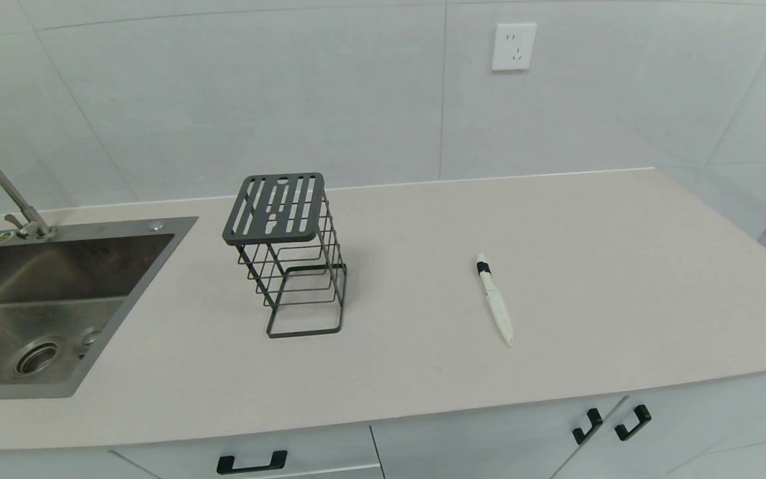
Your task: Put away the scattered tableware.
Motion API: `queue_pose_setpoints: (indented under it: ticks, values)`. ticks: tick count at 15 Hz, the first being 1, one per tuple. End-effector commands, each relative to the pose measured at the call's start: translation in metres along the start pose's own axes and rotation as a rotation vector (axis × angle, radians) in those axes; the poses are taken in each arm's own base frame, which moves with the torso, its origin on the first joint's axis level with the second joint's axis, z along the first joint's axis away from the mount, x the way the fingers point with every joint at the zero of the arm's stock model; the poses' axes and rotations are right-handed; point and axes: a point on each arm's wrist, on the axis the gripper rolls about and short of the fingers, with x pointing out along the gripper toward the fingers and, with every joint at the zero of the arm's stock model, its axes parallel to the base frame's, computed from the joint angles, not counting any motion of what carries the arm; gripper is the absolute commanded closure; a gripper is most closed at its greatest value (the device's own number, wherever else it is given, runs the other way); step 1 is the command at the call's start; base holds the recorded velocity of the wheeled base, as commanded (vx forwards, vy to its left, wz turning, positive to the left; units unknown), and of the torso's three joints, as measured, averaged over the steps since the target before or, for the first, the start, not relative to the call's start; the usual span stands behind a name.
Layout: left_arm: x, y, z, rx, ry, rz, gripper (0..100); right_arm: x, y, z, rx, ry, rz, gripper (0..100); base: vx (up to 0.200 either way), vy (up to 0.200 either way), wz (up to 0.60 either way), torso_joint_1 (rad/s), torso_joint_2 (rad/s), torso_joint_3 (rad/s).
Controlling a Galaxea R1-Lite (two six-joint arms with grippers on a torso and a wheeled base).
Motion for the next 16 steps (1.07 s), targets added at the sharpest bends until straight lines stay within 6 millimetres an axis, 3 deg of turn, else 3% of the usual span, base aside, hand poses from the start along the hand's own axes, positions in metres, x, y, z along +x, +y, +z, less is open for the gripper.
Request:
queue_pose_setpoints:
  ticks: [1,5,8,13,16]
  values:
    - [0.0001,0.0000,-0.0001,0.002,0.002,0.001,0,0.0000,0.0000,0.0000,-0.001,0.000,0.000,0,0.000,0.000,0.00,0.305,-0.59,-0.290]
    - [0.0001,0.0000,-0.0001,0.001,0.002,0.001,0,0.0001,0.0000,0.0000,-0.001,0.001,0.002,0,0.000,0.000,0.45,0.282,-0.55,-0.264]
    - [0.0001,0.0000,-0.0001,-0.006,0.002,-0.001,0,0.0001,0.0000,0.0000,-0.001,0.001,0.002,0,0.000,0.000,0.00,0.206,-0.39,-0.191]
    - [0.0001,0.0000,0.0001,-0.007,0.001,0.001,0,0.0000,0.0000,0.0000,0.001,0.000,0.000,0,0.000,0.000,0.00,0.018,-0.03,-0.018]
    - [0.0001,0.0000,0.0003,-0.024,-0.001,0.001,0,0.0000,0.0000,0.0000,0.001,0.000,0.000,0,0.200,0.000,0.00,0.002,0.00,0.001]
